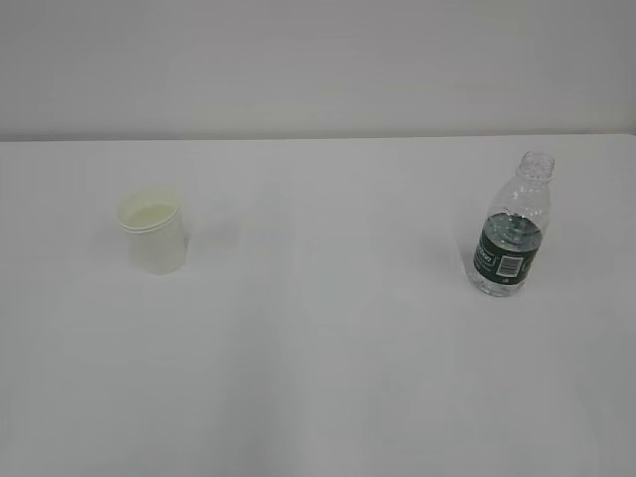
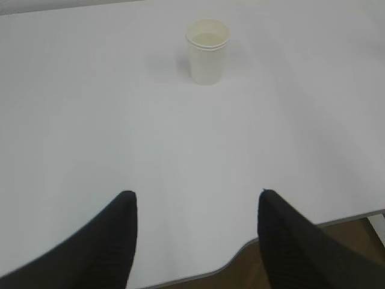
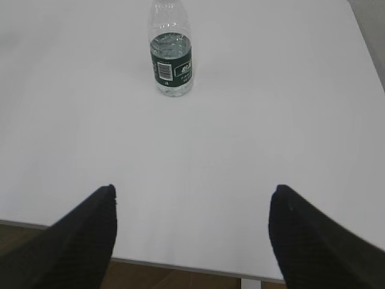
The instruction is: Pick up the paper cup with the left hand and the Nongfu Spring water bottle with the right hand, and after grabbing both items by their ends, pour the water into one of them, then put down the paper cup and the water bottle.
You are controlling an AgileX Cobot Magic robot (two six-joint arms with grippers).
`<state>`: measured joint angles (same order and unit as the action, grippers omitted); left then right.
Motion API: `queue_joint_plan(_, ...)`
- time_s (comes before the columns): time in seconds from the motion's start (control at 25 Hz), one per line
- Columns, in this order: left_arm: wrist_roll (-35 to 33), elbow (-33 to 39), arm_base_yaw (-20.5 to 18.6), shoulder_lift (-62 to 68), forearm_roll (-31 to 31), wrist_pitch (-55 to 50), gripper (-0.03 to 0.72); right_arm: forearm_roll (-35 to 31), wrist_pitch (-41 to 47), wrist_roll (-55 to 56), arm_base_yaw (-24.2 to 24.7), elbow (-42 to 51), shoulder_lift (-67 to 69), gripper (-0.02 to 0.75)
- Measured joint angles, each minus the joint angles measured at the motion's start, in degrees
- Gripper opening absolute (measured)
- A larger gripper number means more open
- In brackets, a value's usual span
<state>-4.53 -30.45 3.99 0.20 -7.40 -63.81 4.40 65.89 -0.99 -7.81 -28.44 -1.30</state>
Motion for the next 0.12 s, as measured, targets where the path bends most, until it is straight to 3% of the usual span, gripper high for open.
queue_joint_plan(0.12,0.0,0.0,0.0,0.0,0.0,0.0,0.452,0.0,-0.1,0.0,0.0,0.0,0.0,0.588)
